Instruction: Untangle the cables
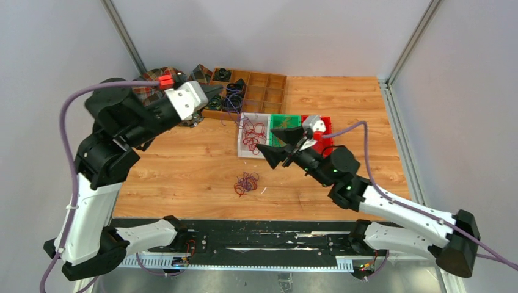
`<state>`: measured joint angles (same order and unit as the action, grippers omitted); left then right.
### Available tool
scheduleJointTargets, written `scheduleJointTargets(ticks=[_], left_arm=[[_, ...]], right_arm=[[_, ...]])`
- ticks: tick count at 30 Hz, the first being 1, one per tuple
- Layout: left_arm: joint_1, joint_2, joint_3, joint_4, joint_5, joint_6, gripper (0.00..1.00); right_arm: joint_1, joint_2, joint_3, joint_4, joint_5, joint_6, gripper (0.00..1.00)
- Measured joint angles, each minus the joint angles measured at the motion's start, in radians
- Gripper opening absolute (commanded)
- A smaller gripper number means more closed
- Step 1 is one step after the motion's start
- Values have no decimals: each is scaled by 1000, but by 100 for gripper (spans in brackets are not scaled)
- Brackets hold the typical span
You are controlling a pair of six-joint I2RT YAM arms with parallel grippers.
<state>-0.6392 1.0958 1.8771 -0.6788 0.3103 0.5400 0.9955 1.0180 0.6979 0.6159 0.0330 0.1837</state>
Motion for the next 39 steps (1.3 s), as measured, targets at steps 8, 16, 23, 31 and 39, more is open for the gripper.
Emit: scheduleJointTargets(ticks=[8,16,23,31,39], left_arm=[[0,2,-126,-38,0,-84,0],[0,13,-121,-76,47,-174,0],[0,25,-109,-107,95,-200,0],[0,27,-84,-126,136,-240,0],[0,40,-60,-147,154,-268,41]], right_arm=[[0,-129,92,-126,-80,-82,76],[0,5,201,-176,-188,-101,78],[0,151,296,-167,-193,-110,73],[0,234,323,-105,-111,-141,24],[-3,255,357,-100,-65,-156,1]])
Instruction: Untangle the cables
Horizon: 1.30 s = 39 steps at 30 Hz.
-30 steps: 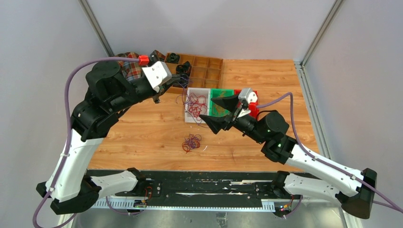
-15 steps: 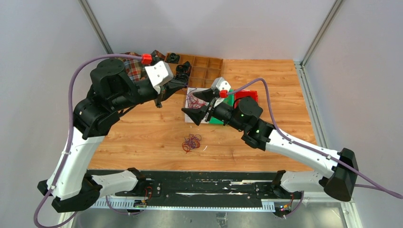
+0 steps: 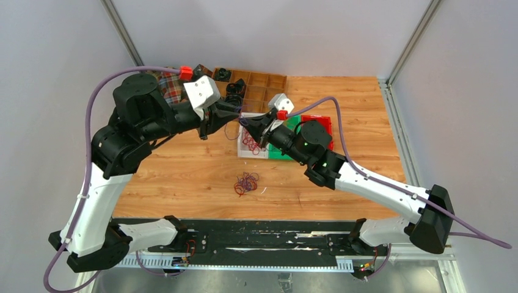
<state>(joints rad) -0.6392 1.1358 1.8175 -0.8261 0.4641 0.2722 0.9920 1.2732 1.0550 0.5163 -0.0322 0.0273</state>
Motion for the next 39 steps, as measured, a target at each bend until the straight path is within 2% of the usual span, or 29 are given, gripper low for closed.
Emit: scheduleJointTargets(ticks=[2,6,15,20,26,28,35,39], left_arm=[[0,2,-1,-6,-18,10,67],[-1,15,-1,-36,-106,47,99],[-2,52,-42,-130,-270,158,98],[-2,69,-69,-193,-330,177,98],[-2,67,-122,-229,-356,193,98],[-2,63,-133,-233,-360,200,98],[-2,49,-149,-239,-364,219,98],[-2,47,-155,-242,-376,219,98]], right_arm=[[-14,-13,-2,-12,3,9,1],[-93,-89,-53,-51,18,53,1],[-379,-304,-216,-240,138,140,1],[-487,-285,-275,-296,172,160,1],[-556,-246,-281,-329,186,165,1],[-568,-254,-257,-338,174,164,1],[-574,-267,34,-353,129,138,1],[-574,-289,125,-332,119,117,1]])
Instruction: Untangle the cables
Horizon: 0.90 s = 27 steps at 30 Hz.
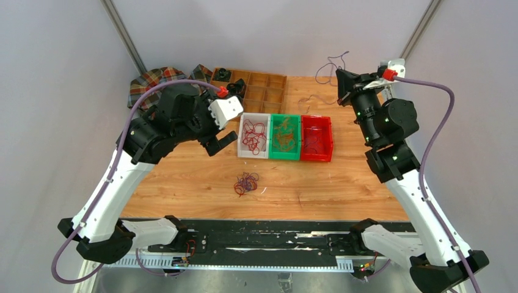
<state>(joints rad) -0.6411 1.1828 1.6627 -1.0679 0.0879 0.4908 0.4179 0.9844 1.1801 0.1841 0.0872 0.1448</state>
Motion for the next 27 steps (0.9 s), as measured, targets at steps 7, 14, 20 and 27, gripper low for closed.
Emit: scheduleJointTargets(ticks=[7,14,20,27], left_arm=[[0,0,0,-4,-23,-4,98],[3,-15,-3,-5,-32,-4,98],[6,-25,-5,-5,-33,-3,98],[12,-27,-8,-5,-32,0,98]], right_arm=[[0,6,-51,5,0,-11,1],[-17,63,-175,-19,0,-11,1],[-33,77,-211,-26,-2,-10,1],[-36,75,-156,-40,-8,-19,1]])
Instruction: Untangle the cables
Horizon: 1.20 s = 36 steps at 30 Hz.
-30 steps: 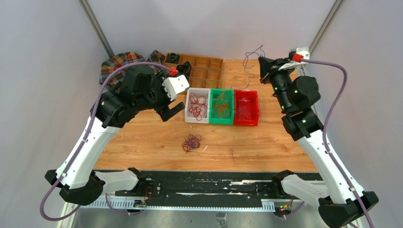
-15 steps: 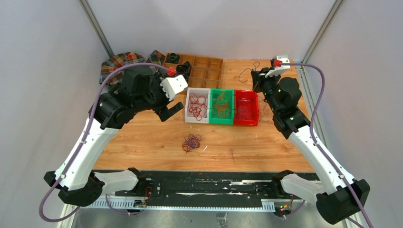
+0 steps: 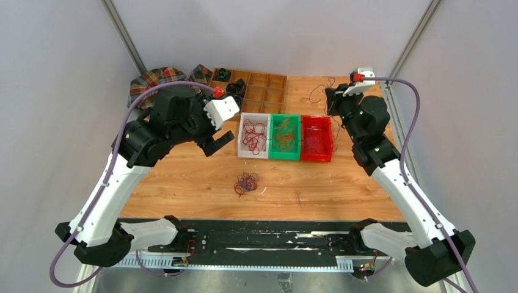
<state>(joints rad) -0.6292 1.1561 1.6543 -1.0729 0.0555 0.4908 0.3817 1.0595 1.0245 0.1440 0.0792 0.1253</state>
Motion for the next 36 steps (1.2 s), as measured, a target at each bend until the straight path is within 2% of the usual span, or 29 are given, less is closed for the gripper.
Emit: scheduleJointTargets(ticks=[6,14,22,32,36], left_arm=[[4,-1,0,0,0,0,98],[5,-3,-1,0,0,0,98],[7,-10,-17,-2,0,8,98],[13,-19,-20,-3,0,13,98],[14,-24,-32,-5,0,15,98]], right_arm=[[0,-1,137,4,0,-51,1],[0,1,226,-1,5,-120,1],[-15,6,356,-12,67,-234,1],[-171,13,389,-25,285,-330,1],[-246,7,352,-16,370,-336,1]])
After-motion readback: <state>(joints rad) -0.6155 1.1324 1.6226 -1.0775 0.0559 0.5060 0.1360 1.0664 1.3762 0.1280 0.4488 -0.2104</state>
